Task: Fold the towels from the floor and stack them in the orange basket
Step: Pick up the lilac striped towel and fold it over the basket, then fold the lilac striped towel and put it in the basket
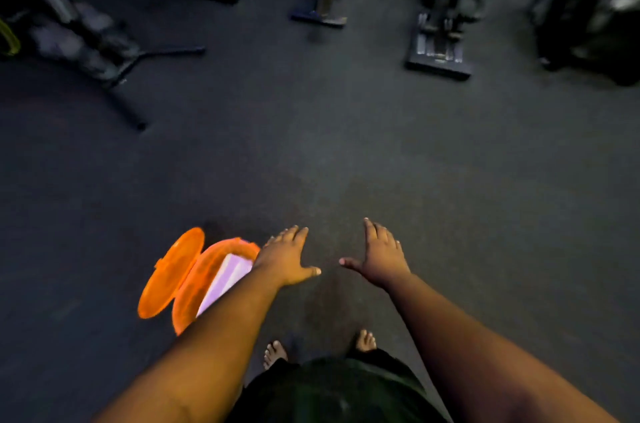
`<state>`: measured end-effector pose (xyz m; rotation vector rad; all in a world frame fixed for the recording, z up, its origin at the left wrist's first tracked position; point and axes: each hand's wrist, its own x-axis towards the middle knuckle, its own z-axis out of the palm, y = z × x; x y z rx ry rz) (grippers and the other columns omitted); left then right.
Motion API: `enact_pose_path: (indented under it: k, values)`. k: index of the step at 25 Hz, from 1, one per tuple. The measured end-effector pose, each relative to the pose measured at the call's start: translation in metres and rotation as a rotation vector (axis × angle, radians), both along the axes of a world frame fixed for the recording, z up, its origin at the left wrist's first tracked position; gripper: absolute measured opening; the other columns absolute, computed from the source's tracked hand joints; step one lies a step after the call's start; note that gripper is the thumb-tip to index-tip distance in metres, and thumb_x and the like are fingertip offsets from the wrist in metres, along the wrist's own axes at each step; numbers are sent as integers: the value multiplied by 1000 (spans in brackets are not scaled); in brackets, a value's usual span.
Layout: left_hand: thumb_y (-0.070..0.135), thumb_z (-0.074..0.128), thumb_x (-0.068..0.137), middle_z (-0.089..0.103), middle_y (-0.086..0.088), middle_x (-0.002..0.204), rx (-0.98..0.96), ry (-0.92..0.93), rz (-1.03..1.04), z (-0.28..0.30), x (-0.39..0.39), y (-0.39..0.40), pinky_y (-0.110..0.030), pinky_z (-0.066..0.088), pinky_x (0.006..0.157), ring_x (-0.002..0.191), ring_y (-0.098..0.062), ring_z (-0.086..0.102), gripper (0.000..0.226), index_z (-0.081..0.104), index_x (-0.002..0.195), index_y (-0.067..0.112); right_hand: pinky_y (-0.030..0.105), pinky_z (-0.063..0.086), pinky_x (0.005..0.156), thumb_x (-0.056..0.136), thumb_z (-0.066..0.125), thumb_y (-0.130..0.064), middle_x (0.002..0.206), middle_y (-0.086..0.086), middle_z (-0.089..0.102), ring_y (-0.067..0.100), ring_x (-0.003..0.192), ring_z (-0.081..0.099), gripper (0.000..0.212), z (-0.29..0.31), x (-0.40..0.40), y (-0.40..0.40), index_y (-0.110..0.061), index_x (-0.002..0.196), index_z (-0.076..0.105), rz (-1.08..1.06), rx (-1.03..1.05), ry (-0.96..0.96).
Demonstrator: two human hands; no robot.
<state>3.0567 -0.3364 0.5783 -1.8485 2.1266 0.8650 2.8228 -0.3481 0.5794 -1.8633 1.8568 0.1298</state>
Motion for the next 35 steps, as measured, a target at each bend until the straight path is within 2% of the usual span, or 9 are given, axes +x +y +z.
enact_pose_path:
  k: [5, 12, 20, 25, 35]
  values:
    - [77, 59, 84, 10, -4, 172, -111, 12, -356, 55, -184, -3, -43, 22, 125, 157, -27, 19, 110, 6, 165, 24, 53, 16, 125, 75, 63, -82, 170, 8, 12, 29, 157, 10, 125, 39, -166, 80, -21, 164, 0, -376, -93, -21]
    - [75, 61, 84, 10, -3, 172, -198, 79, -714, 96, -460, 68, -44, 23, 125, 156, -25, 19, 110, 7, 165, 23, 52, 15, 126, 76, 64, -80, 171, 7, 9, 25, 158, 6, 125, 70, -398, 221, -19, 164, 0, -752, -196, -21]
    - [76, 60, 84, 10, -2, 172, -238, 138, -1042, 127, -706, 135, -42, 21, 126, 158, -23, 15, 109, 7, 165, 25, 53, 16, 126, 76, 64, -80, 171, 6, 9, 25, 158, 7, 122, 101, -584, 331, -19, 164, 3, -1012, -272, 33]
    - [77, 59, 84, 10, -2, 172, -226, 162, -1163, 123, -837, 134, -44, 22, 126, 158, -23, 14, 110, 6, 165, 25, 54, 17, 126, 78, 66, -77, 171, 6, 11, 27, 158, 8, 119, 103, -696, 348, -22, 164, 5, -1135, -265, 58]
    - [76, 59, 85, 10, -1, 172, -182, 149, -1280, 125, -1089, 80, -45, 25, 125, 158, -23, 15, 108, 5, 165, 26, 55, 17, 126, 79, 66, -76, 171, 5, 12, 26, 158, 10, 116, 114, -922, 306, -24, 163, 6, -1307, -254, 47]
